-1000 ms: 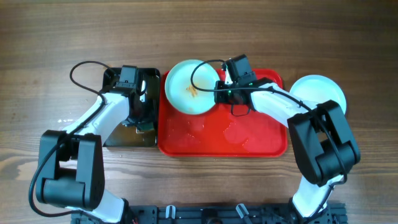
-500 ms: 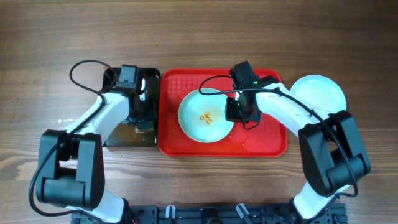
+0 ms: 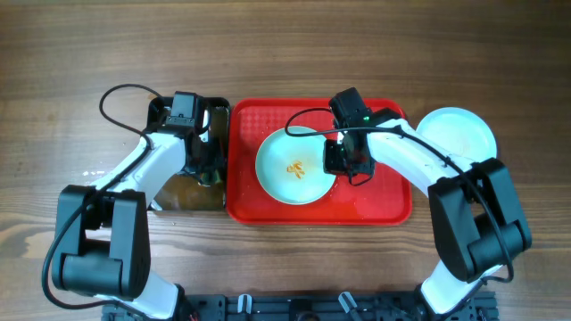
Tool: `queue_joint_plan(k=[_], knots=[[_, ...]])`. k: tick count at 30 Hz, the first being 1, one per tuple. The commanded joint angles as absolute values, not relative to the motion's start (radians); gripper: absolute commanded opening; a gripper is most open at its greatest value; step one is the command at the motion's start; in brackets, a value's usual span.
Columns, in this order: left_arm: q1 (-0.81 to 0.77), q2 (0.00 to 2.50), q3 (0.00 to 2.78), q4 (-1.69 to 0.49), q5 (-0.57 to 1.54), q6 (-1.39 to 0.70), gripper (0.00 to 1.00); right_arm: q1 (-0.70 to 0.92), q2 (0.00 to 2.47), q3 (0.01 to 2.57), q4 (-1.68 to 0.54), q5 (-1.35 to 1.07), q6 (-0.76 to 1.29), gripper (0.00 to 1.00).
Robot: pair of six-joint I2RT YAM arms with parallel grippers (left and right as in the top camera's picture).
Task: Clean dirty plates on tray and stack at the side
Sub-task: 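Move the sponge onto the third plate and scrub it, left gripper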
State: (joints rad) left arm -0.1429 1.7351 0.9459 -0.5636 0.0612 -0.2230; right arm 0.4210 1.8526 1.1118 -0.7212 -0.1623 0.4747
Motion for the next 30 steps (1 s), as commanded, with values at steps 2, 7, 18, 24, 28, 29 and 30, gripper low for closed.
queue_joint_plan(k=[2, 7, 18, 24, 28, 29, 30], knots=[[-0.141, 1.651, 0.944, -0.556, 0.070, -0.224, 0.04, 0.424, 1.848, 1.107, -0.732, -0.112, 0.444, 0.04], [-0.141, 1.561, 0.944, -0.555, 0.153, -0.224, 0.04, 0.424, 1.848, 1.107, -0.727, -0.112, 0.444, 0.04], [-0.249, 1.541, 0.944, -0.355, 0.490, -0.413, 0.04, 0.424, 1.848, 1.107, -0.720, -0.112, 0.444, 0.04], [-0.378, 1.614, 0.942, -0.244, 0.478, -0.530, 0.04, 0.424, 1.848, 1.107, -0.720, -0.112, 0.444, 0.04], [-0.444, 1.691, 0.942, -0.168, 0.479, -0.596, 0.04, 0.424, 1.848, 1.107, -0.720, -0.112, 0.442, 0.04], [-0.457, 1.708, 0.942, -0.151, 0.480, -0.615, 0.04, 0.424, 1.848, 1.107, -0.720, -0.112, 0.439, 0.04], [-0.477, 1.735, 0.942, -0.123, 0.482, -0.637, 0.04, 0.424, 1.848, 1.107, -0.719, -0.112, 0.433, 0.04]])
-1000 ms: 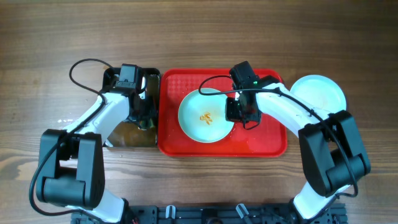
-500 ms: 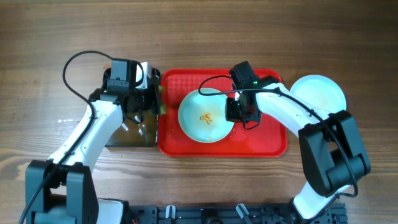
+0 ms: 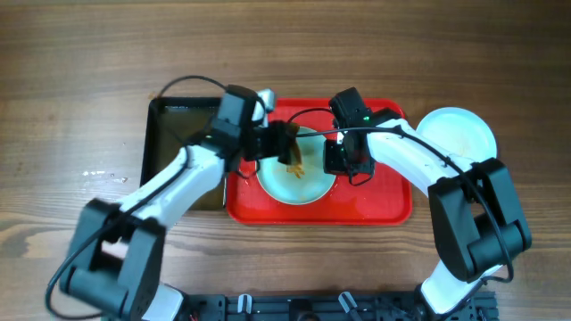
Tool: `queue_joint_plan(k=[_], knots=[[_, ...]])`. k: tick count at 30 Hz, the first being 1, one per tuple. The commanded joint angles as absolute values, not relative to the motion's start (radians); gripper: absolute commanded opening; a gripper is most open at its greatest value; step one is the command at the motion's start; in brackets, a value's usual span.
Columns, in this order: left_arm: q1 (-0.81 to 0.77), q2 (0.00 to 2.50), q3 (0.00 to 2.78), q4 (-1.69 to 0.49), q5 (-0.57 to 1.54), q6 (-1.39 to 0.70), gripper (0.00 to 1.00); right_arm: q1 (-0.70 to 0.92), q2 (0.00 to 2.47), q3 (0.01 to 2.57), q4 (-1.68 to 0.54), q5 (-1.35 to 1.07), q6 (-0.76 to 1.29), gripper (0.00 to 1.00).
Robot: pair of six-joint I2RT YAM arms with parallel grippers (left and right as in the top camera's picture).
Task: Clean dirty plates on tray and stack at the side
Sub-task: 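Move the sponge onto the third plate and scrub it, left gripper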
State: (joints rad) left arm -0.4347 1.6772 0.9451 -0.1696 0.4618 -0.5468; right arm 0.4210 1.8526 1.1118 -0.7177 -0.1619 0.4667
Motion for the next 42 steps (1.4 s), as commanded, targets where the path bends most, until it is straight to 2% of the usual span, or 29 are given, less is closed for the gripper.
queue_joint_plan(k=[1, 9, 14, 21, 29, 35, 42], knots=[[-0.487, 1.748, 0.942, -0.110, 0.483, -0.644, 0.04, 0.424, 1.848, 1.107, -0.719, -0.112, 0.432, 0.04], [-0.548, 1.862, 0.942, -0.083, 0.477, -0.645, 0.04, 0.424, 1.848, 1.107, -0.719, -0.112, 0.421, 0.04], [-0.547, 1.867, 0.941, -0.129, 0.380, -0.644, 0.04, 0.424, 1.848, 1.107, -0.719, -0.112, 0.421, 0.04], [-0.547, 1.867, 0.941, -0.149, 0.356, -0.644, 0.04, 0.424, 1.848, 1.107, -0.719, -0.112, 0.421, 0.04], [-0.534, 1.864, 0.941, -0.263, 0.166, -0.641, 0.04, 0.424, 1.848, 1.107, -0.719, -0.112, 0.419, 0.04], [-0.484, 1.782, 0.941, -0.324, 0.130, -0.552, 0.04, 0.424, 1.848, 1.107, -0.719, -0.112, 0.419, 0.04], [-0.446, 1.571, 0.941, -0.436, 0.128, -0.343, 0.04, 0.424, 1.848, 1.107, -0.719, -0.112, 0.419, 0.04]])
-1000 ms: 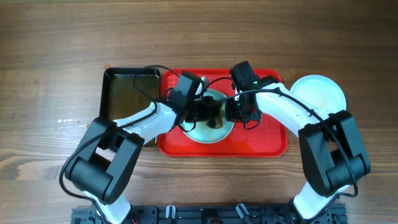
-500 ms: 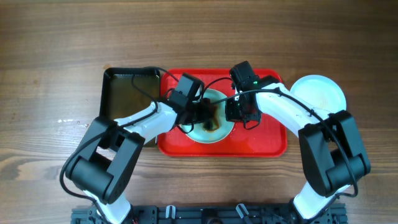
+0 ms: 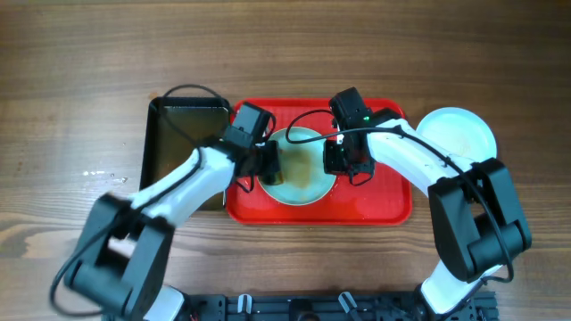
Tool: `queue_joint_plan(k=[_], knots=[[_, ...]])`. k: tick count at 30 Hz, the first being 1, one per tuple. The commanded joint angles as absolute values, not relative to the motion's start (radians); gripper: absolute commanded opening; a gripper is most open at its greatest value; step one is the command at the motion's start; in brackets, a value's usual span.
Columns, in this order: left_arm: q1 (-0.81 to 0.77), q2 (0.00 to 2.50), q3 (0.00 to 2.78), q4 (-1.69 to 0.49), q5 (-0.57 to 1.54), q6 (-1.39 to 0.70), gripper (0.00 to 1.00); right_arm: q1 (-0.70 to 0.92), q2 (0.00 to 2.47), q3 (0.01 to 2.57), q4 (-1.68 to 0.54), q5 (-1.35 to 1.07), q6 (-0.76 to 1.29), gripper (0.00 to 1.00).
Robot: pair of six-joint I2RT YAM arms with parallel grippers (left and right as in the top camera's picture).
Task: Clean dirty plates on tray and stack at the side
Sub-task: 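Move the sponge onto the third plate and scrub it, left gripper, then dip the sponge back into the water tray with the left gripper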
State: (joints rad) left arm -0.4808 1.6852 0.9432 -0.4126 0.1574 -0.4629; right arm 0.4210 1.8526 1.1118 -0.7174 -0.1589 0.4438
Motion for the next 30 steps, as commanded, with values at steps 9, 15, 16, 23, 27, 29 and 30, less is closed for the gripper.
queue_joint_plan(k=[9, 15, 16, 23, 27, 29, 30], knots=[[-0.214, 1.511, 0.941, -0.530, 0.109, -0.208, 0.04, 0.424, 1.848, 1.107, -0.719, -0.112, 0.419, 0.04], [-0.149, 1.618, 0.918, -0.548, 0.071, -0.208, 0.04, 0.424, 1.848, 1.107, -0.720, -0.112, 0.419, 0.04], [-0.148, 1.640, 0.914, -0.550, 0.068, -0.208, 0.04, 0.424, 1.848, 1.107, -0.720, -0.112, 0.419, 0.04], [-0.149, 1.705, 0.914, -0.550, 0.045, -0.209, 0.63, 0.424, 1.848, 1.107, -0.720, -0.112, 0.419, 0.04], [-0.149, 1.710, 0.914, -0.532, 0.043, -0.213, 0.63, 0.424, 1.848, 1.107, -0.720, -0.112, 0.419, 0.04], [-0.149, 1.718, 0.914, -0.527, 0.043, -0.216, 0.63, 0.424, 1.848, 1.107, -0.720, -0.112, 0.419, 0.04], [-0.149, 1.729, 0.914, -0.519, 0.044, -0.216, 0.63, 0.424, 1.848, 1.107, -0.720, -0.112, 0.419, 0.04]])
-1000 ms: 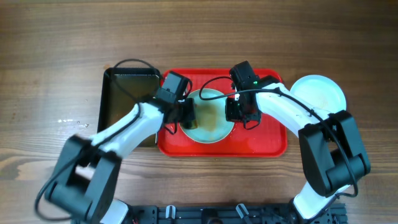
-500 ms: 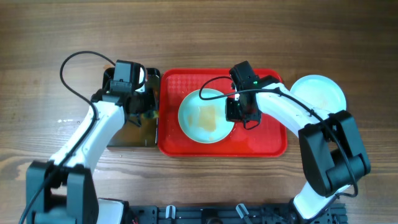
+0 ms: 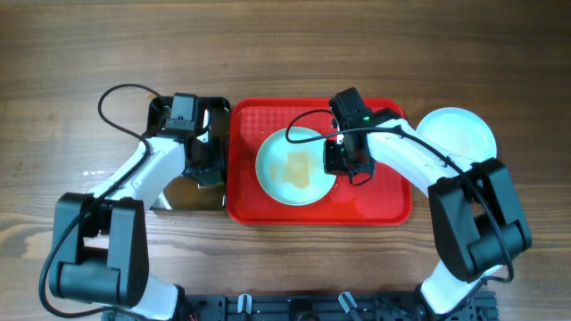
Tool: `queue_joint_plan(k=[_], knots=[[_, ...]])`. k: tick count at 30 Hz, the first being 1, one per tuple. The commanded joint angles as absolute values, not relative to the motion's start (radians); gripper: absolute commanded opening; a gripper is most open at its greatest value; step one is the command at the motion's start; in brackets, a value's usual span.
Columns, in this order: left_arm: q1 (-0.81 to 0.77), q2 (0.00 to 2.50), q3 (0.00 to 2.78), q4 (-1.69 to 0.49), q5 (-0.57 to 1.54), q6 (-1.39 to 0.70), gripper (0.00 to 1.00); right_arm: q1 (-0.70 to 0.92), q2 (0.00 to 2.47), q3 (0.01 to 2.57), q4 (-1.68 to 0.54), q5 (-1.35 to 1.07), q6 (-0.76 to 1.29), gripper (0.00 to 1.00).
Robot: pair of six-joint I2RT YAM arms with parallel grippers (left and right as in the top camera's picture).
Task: Clean dirty plates on tray and stack at the side
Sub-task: 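Dip the sponge back into the water tray with the left gripper, then lift the third plate with the right gripper and stack it on the right plates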
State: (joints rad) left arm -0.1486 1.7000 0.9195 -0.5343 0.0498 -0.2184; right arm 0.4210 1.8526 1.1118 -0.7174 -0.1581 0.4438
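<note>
A pale green plate (image 3: 287,169) lies in the middle of the red tray (image 3: 379,203). It carries a faint yellowish smear and no crumbs. My right gripper (image 3: 335,164) sits at the plate's right rim, shut on it. My left gripper (image 3: 208,169) hangs over the black bin (image 3: 178,193) left of the tray, shut on a small dark sponge (image 3: 211,176) that barely shows against the bin.
A clean white plate (image 3: 457,134) rests on the wooden table just right of the tray. The black bin stands against the tray's left edge. Cables loop from both arms above the bin and the tray.
My left gripper has gone from the plate's left part back to the black bin. The plate now shows bare, with only a yellowish smear. The right gripper has not moved.
First my left gripper was over the bin and orange crumbs lay on the plate, which the right gripper held by its rim. Then the left gripper was on the plate's centre with the sponge, later at its left side. Now it is back over the bin and the crumbs are gone.
</note>
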Motion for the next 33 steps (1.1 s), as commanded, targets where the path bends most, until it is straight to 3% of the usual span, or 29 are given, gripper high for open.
queue_joint_plan(k=[1, 3, 4, 6, 11, 13, 14, 20, 23, 25, 26, 33], knots=[[-0.149, 1.738, 0.914, -0.512, 0.044, -0.216, 0.61, 0.424, 1.848, 1.107, -0.720, -0.112, 0.419, 0.04], [-0.149, 1.753, 0.914, -0.508, 0.044, -0.216, 0.54, 0.424, 1.848, 1.107, -0.720, -0.112, 0.419, 0.04], [-0.149, 1.757, 0.914, -0.506, 0.044, -0.216, 0.44, 0.424, 1.848, 1.107, -0.720, -0.112, 0.419, 0.04], [-0.149, 1.756, 0.915, -0.490, 0.043, -0.216, 0.04, 0.424, 1.848, 1.107, -0.720, -0.112, 0.419, 0.04], [-0.148, 1.754, 0.937, -0.476, 0.005, -0.216, 0.04, 0.424, 1.848, 1.107, -0.724, -0.112, 0.419, 0.04], [-0.149, 1.754, 0.943, -0.486, -0.001, -0.216, 0.30, 0.424, 1.848, 1.107, -0.724, -0.112, 0.418, 0.04], [-0.149, 1.754, 0.943, -0.497, 0.007, -0.217, 0.35, 0.424, 1.848, 1.107, -0.724, -0.112, 0.418, 0.04], [-0.149, 1.754, 0.943, -0.687, 0.149, -0.218, 0.38, 0.424, 1.848, 1.107, -0.724, -0.112, 0.419, 0.04], [-0.149, 1.754, 0.942, -0.728, 0.149, -0.217, 0.48, 0.424, 1.848, 1.107, -0.727, -0.112, 0.419, 0.04], [-0.149, 1.755, 0.941, -0.733, 0.149, -0.218, 0.49, 0.424, 1.848, 1.107, -0.727, -0.116, 0.419, 0.04], [-0.149, 1.754, 0.941, -0.737, 0.149, -0.218, 0.55, 0.424, 1.848, 1.107, -0.727, -0.120, 0.419, 0.04], [-0.149, 1.754, 0.940, -0.786, 0.159, -0.221, 0.56, 0.424, 1.848, 1.107, -0.727, -0.120, 0.419, 0.04]])
